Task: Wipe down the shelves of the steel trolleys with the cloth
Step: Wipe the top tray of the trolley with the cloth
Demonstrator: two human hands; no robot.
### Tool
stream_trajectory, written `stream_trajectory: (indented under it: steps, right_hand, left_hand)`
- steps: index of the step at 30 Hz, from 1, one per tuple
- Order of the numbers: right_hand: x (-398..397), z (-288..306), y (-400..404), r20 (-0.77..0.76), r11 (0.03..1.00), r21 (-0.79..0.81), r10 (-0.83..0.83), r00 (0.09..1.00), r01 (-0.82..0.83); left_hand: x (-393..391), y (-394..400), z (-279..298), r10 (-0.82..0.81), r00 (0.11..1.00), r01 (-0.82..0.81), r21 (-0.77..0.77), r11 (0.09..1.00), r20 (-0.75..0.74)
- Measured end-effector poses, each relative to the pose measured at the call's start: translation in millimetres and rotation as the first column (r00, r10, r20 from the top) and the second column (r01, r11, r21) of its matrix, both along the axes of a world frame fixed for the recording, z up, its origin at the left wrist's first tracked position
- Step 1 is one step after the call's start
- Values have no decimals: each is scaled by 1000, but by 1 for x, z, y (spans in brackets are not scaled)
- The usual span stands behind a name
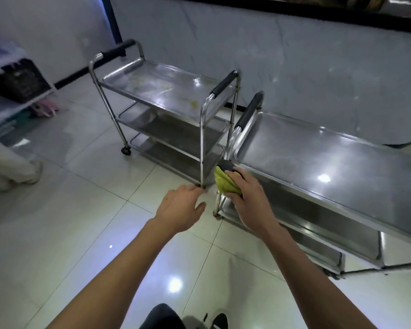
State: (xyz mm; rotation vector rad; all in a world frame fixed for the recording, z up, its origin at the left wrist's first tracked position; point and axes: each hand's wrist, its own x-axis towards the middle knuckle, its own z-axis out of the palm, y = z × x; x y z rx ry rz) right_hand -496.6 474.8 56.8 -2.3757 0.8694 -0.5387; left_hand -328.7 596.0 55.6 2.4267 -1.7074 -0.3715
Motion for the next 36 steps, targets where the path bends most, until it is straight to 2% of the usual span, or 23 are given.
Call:
stream_trajectory:
  steps: [10, 14, 21, 28, 31, 36]
  right_hand:
    - [152, -25, -42, -81, 978, 18, 209, 975, -208]
    - [226, -35, -64, -114, 975, 26, 221, 969, -219]
    - [318, -43, -114, -100, 993, 78, 102, 990, -94]
    - [367, -65, -189, -107, 994, 110, 18, 994, -6]
    - [392, -78, -236, -115, 993, 118, 17, 993, -3]
    - [440, -77, -297, -40, 995, 102, 20, 999, -15]
  left_hand:
    - [135, -3, -33, 221, 974, -217, 68, 974, -60]
    - [216, -19, -47, 252, 962, -245, 82, 966, -103]
    - [331, -78, -54, 178, 977, -165, 115, 980, -118]
    - [393, -183, -68, 65, 988, -50, 107, 993, -140]
    - [420, -232, -74, 38, 992, -23, 117, 993, -121]
    - [462, -292, -65, 49, 992, -35, 124, 992, -115]
